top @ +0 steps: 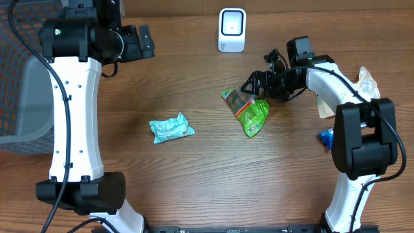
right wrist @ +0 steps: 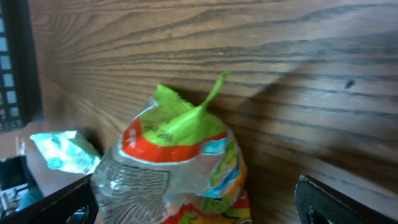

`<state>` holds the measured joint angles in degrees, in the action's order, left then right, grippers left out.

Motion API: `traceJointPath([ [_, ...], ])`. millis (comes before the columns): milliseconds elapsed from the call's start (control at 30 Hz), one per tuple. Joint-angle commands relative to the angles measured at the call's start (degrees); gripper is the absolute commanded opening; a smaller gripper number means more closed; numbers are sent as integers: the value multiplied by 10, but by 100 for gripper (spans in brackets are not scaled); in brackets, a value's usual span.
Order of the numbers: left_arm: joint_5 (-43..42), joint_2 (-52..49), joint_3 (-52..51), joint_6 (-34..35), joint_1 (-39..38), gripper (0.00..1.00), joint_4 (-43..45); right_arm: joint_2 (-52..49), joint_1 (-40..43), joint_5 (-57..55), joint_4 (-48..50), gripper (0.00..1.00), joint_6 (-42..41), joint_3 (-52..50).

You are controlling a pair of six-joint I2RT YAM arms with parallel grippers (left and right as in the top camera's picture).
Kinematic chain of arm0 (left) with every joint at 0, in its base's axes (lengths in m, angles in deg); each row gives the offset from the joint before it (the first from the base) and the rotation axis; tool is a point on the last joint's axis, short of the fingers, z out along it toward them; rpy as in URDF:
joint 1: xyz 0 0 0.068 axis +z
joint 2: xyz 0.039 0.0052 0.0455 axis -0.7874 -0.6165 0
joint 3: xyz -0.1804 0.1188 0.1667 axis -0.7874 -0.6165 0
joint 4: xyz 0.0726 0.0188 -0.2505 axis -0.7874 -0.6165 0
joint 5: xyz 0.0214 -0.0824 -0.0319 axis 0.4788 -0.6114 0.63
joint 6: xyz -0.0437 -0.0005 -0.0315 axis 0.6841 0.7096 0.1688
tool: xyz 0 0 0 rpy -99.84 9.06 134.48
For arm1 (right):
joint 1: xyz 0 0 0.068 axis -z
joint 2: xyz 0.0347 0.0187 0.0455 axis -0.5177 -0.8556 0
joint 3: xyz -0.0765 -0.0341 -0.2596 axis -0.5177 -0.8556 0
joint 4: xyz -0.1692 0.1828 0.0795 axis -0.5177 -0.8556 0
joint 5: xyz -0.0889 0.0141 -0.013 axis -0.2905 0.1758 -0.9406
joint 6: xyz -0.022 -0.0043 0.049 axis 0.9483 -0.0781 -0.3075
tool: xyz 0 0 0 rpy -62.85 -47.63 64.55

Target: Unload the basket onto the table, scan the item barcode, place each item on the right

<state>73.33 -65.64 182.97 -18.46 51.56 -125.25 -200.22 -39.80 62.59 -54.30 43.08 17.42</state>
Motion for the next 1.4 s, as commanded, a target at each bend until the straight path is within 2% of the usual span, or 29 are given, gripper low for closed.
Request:
traceJointPath([
  [0,-4,10,2,8,0,100,2,-4,-5,-18,5,99,2,-2],
  [200,-4,10,2,8,0,100,2,-18,-33,-19,13,98,1,-2],
  [367,-4,10,2,8,0,100,2,-26,-35,-16,13,84,-38,-2],
  [500,-3,10,2,8,0,100,2,-40,-40,-16,13,79,-72,-2],
  [567,-4,10,2,8,0,100,2,-40,-40,-16,13,72,-76,-2],
  [600,-4,10,2,8,0,100,2,-40,-40,-16,13,65,-76,-2],
  [633,-4,10,2,8,0,100,2,-40,-40,-16,13,52,-76,-2],
  [667,-3,10,2,8,0,100,2,-40,-40,-16,13,28,-76,-2],
  [700,-4,10,2,8,0,100,2,-40,-40,-14,13,11,-76,-2],
  [733,-4,10,2,8,0,100,2,-40,-40,-14,13,4,-76,-2],
  [867,-4,10,2,8,0,100,2,-31,-40,-29,-1,4,-76,14],
  [967,-4,10,2,8,0,100,2,-8,-49,-132,-26,4,-76,40],
  [1000,-4,10,2,8,0,100,2,10,-60,-221,-48,4,-76,63],
  [1200,-4,10,2,8,0,100,2,43,-130,-574,-83,4,-72,156],
  [1267,-4,10,2,8,0,100,2,43,-158,-679,-58,4,-42,171],
  [1367,-4,10,2,8,0,100,2,38,-200,-818,35,4,54,171],
])
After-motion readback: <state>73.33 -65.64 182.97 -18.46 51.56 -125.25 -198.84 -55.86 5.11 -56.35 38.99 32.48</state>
